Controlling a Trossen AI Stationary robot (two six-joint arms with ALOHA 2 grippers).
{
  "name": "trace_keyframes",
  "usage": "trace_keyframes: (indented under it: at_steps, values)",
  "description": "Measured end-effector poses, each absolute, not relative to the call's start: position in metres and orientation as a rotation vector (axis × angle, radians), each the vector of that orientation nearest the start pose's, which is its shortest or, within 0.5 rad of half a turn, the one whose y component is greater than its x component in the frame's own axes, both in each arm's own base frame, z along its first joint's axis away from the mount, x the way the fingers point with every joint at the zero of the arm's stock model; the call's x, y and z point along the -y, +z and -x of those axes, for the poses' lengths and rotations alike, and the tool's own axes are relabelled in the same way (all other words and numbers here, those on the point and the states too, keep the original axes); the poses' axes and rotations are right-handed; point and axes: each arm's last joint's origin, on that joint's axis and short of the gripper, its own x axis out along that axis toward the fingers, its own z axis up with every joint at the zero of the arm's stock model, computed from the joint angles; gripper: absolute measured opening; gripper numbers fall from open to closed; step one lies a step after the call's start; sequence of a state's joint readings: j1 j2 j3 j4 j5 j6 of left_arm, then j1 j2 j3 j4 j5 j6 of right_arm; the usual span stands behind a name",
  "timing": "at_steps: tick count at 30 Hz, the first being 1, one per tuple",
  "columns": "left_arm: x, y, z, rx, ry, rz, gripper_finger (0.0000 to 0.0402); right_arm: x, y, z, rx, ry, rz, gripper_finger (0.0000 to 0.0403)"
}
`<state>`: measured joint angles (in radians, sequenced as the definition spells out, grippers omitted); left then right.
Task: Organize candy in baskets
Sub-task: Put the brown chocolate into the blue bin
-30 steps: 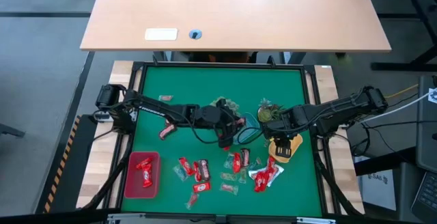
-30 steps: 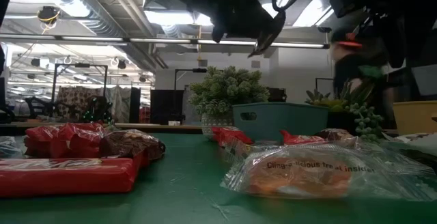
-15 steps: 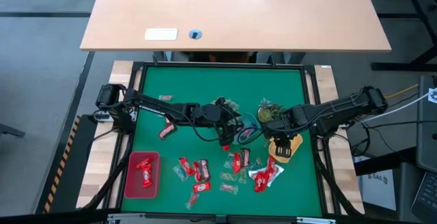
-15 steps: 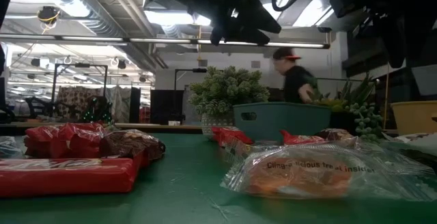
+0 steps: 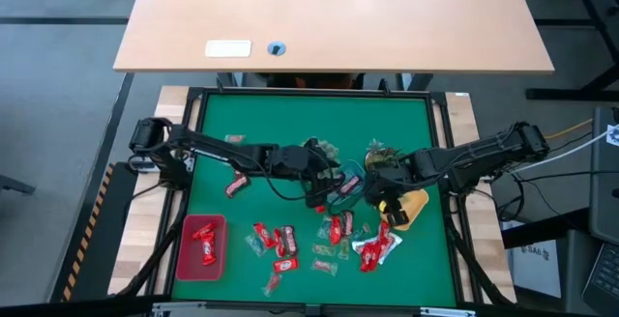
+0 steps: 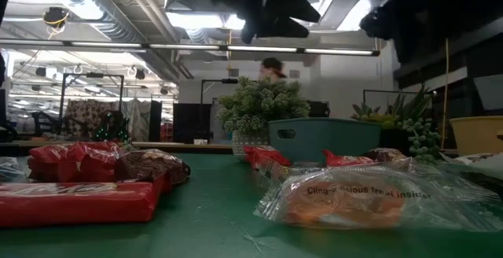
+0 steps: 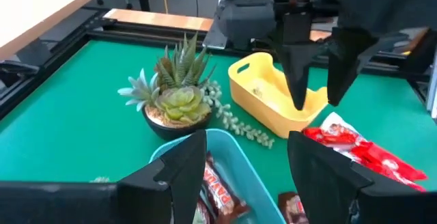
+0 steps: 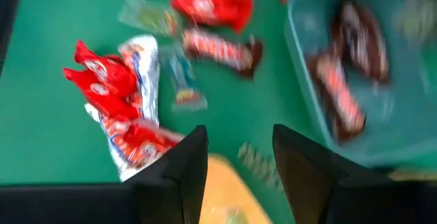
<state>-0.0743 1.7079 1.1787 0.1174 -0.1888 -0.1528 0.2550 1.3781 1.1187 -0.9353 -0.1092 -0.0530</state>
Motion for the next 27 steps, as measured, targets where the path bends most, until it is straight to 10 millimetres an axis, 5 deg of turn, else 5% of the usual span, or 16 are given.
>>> trace_keyframes:
  at_steps: [9, 27]
  values:
    - [0.032, 0.277, -0.36, -0.463, 0.125, 0.073, 0.0199, -0.075, 0.267, -0.266, -0.997, 0.581, 0.339, 0.0166]
    - [0.042, 0.3, -0.337, -0.467, 0.098, 0.065, 0.0199, -0.087, 0.202, -0.31, -1.037, 0.732, 0.54, 0.0166]
